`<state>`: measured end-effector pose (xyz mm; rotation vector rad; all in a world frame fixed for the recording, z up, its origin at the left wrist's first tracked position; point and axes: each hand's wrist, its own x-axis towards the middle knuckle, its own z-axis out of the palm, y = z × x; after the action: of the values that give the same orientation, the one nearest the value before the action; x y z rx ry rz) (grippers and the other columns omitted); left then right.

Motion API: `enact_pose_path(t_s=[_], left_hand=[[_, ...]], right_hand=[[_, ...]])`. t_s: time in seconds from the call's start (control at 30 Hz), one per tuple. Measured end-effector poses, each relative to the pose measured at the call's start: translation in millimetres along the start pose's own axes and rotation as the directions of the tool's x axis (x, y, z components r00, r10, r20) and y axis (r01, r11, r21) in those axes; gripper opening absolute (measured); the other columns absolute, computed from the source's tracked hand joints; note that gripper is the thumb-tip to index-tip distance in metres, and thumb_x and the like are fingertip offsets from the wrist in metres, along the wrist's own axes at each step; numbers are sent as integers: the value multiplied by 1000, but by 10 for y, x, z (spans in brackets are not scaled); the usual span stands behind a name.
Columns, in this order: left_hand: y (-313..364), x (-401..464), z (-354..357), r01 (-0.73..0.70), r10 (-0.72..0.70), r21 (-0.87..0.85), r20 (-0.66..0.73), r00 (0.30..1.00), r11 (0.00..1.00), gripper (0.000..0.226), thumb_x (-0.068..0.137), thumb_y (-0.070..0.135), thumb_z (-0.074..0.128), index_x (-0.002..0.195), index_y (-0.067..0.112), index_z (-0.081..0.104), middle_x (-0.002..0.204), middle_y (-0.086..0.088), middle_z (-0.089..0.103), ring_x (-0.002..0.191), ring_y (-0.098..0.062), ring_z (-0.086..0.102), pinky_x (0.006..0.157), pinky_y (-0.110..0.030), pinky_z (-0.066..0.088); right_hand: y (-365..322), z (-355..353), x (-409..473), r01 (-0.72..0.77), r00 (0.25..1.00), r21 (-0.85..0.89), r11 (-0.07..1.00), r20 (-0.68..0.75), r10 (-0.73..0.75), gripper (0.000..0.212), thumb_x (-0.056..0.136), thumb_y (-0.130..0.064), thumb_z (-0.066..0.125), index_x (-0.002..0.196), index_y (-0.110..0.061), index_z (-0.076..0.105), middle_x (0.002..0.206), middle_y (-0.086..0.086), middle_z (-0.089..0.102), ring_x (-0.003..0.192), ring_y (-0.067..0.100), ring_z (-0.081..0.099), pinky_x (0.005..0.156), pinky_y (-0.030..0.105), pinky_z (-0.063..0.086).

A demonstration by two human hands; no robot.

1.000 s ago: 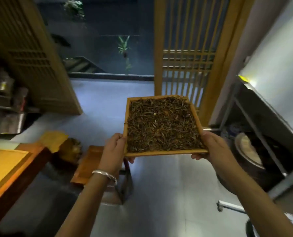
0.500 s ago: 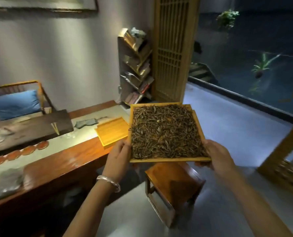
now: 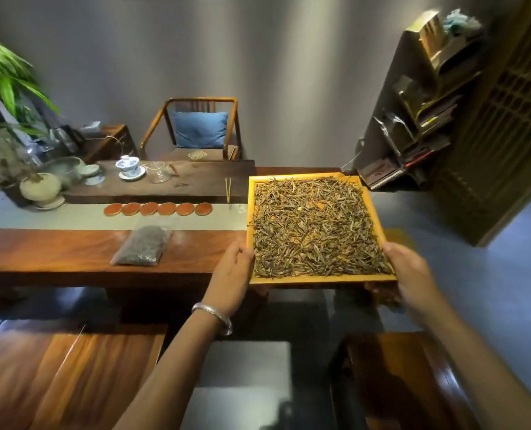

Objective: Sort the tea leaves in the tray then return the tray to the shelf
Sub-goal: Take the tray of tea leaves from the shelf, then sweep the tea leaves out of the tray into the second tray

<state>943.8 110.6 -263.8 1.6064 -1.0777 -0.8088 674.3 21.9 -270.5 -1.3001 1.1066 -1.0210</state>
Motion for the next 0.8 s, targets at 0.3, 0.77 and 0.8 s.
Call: enact_pose_path(t_s=[0.3,0.77,0.8], left_hand=[[-510,1295,-46,34,-36,26,92,995,999,23,98,29,41,83,12,49,82,-8,55,75,-18,51,71,-36,42],[-908,2742,146,318,-197,-369,329,924,874,28,81,33,56,98,10,55,88,-5,69,78,-14,68,68,-24,53],[-941,2791,183,366,-216,-417,364,906,832,28,81,30,61,100,9,54,90,-8,69,79,-17,69,68,-27,55]], right_hand=[[324,315,1272,-12,999,-95,995,34,15,28,101,-24,39,90,-14,63,73,4,70,61,17,66,41,22,52],[659,460,2463,-47,999,-164,985,10,50,29,98,-35,39,99,-23,65,86,-4,74,78,9,69,68,19,54],[696,443,2509,-69,997,-143,987,7,71,30,99,-34,39,98,-17,64,79,1,73,70,7,69,62,16,53]])
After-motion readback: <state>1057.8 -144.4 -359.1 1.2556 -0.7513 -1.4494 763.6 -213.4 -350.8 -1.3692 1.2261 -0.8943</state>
